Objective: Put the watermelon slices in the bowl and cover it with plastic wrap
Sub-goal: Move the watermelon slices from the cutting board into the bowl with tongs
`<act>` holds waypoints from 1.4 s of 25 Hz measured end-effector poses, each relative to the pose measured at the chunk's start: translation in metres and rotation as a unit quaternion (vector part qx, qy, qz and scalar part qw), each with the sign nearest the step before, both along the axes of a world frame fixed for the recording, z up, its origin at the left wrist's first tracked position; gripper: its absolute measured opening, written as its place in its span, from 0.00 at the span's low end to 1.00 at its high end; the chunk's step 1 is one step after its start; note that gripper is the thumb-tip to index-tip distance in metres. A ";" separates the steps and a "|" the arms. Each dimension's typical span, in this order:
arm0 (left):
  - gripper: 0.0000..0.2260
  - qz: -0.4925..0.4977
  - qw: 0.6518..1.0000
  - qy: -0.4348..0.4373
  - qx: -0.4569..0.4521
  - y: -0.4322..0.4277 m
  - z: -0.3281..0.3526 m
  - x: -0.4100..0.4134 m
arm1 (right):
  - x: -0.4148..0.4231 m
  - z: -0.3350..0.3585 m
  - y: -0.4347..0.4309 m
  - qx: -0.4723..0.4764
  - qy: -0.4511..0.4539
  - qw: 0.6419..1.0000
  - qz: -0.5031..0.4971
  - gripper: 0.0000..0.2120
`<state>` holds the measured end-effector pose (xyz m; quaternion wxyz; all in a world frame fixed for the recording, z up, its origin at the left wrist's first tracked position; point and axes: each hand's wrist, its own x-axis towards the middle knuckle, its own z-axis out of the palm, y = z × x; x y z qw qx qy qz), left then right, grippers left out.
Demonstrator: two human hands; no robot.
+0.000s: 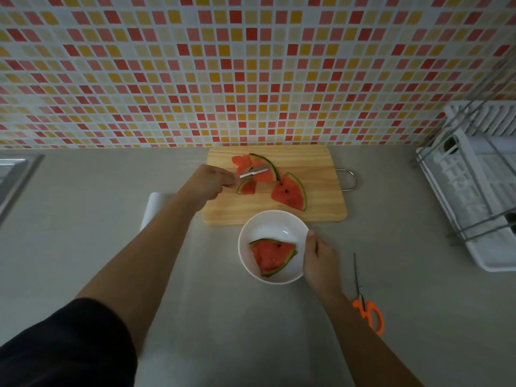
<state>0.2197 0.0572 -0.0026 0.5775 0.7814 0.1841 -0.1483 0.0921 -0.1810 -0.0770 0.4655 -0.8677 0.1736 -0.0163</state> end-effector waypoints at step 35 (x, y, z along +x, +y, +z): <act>0.10 0.029 0.925 -0.185 0.330 -0.018 -0.052 -0.021 | -0.001 -0.003 -0.002 -0.005 -0.009 1.000 0.005 0.20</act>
